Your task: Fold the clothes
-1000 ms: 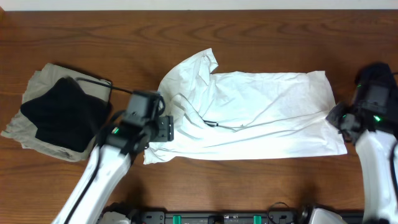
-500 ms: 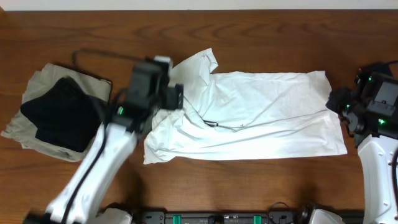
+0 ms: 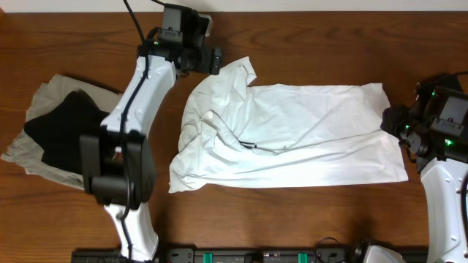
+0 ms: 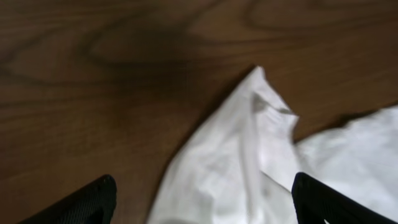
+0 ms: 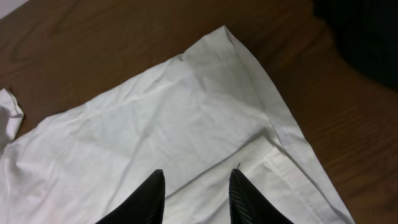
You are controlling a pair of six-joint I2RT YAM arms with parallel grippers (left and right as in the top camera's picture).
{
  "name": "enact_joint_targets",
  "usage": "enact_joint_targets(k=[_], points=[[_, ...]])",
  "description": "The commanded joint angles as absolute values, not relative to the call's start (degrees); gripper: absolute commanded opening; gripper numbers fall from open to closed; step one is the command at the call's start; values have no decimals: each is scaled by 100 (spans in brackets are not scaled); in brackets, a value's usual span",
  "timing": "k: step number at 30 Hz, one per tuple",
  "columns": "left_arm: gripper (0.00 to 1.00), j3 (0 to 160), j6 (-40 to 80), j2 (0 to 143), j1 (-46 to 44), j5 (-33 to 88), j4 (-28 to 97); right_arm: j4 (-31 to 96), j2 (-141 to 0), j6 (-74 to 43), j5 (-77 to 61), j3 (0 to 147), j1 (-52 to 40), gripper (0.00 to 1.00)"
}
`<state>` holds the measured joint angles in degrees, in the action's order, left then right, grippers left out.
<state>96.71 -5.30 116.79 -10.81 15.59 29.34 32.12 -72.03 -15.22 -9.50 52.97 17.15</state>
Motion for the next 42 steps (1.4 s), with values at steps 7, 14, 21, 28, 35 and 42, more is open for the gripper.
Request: enact_joint_targets(k=[7,14,21,28,35,42], points=[[92,9795,-1072,12468,-1063,2056,1929,3238,-7225,-1406,-987,5315,1756,33],[93,9795,-1131,12958,-1063,2053,1337,3238,-7225,-1404,-939,5315,1756,33],[93,9795,-1247,13373,-1081,2060,958,3236,-7225,-1404,-923,5315,1756,33],[93,9795,-1437,13463,-1151,2412,738,3216,-7225,-1406,-923,5315,1756,33],[92,9778,-1481,13485,-1328,2401,764,3194,-7225,-1406,-923,5315,1756,33],[92,9778,-1479,13705,-1358,2401,891,3214,-7225,-1406,-923,5315,1756,33]])
